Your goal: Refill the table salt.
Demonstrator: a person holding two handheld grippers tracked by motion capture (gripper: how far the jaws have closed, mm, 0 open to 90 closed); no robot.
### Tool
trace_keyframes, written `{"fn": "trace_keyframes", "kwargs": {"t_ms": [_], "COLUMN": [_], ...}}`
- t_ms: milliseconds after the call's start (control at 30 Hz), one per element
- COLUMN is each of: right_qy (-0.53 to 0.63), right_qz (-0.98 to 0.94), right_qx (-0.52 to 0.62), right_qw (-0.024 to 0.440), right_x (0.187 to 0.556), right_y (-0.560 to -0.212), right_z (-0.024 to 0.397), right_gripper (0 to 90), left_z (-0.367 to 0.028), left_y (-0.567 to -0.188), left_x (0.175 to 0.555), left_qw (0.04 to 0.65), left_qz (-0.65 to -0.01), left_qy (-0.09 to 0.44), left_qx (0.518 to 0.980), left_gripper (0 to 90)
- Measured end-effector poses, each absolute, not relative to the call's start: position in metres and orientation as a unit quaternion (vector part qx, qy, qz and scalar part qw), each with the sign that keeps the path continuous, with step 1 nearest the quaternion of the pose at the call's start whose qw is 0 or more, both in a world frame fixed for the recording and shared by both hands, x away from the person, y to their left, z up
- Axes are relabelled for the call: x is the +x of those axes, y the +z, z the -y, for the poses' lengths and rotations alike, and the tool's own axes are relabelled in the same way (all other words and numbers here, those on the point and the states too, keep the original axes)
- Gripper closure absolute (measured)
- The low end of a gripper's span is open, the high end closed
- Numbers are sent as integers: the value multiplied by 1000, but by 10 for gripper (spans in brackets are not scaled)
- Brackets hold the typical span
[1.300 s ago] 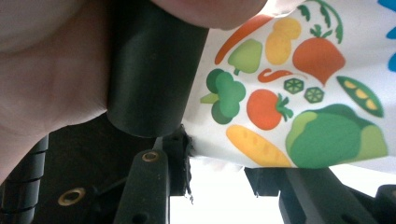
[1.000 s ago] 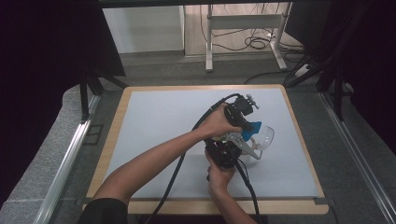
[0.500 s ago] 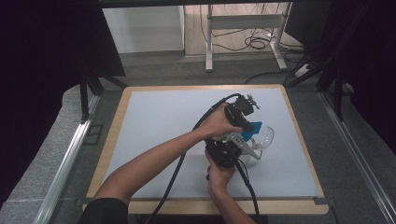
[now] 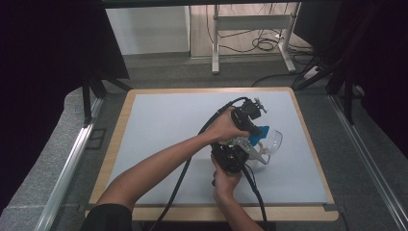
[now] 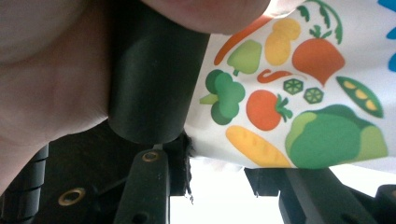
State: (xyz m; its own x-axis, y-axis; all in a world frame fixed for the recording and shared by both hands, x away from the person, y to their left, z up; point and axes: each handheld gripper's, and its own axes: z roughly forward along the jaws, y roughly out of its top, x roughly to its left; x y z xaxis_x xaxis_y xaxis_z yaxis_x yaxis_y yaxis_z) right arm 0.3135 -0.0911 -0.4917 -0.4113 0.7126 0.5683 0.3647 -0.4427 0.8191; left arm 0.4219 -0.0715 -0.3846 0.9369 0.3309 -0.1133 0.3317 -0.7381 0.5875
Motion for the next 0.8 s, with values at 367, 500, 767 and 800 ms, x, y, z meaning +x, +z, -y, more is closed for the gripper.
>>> {"fn": "trace_keyframes", "kwargs": {"t_ms": [367, 500, 767, 800], "right_qy": [666, 668, 667, 667], "right_qz": [-510, -508, -510, -510], "right_qx": [529, 529, 527, 527], "right_qw": [129, 129, 132, 132], "right_x": [314, 314, 315, 315], "right_y": [-491, -491, -490, -490], "right_z": [92, 93, 93, 93], "right_gripper": [653, 652, 652, 653], "left_z": [74, 74, 74, 73], "left_y": [-384, -384, -383, -383], "left_x": [423, 422, 422, 422], "left_qw": [314, 315, 315, 316], "left_qz": [-175, -176, -177, -176], "left_qy": [0, 0, 0, 0], "left_qx": [933, 933, 932, 932], "left_gripper": [887, 886, 886, 887]}}
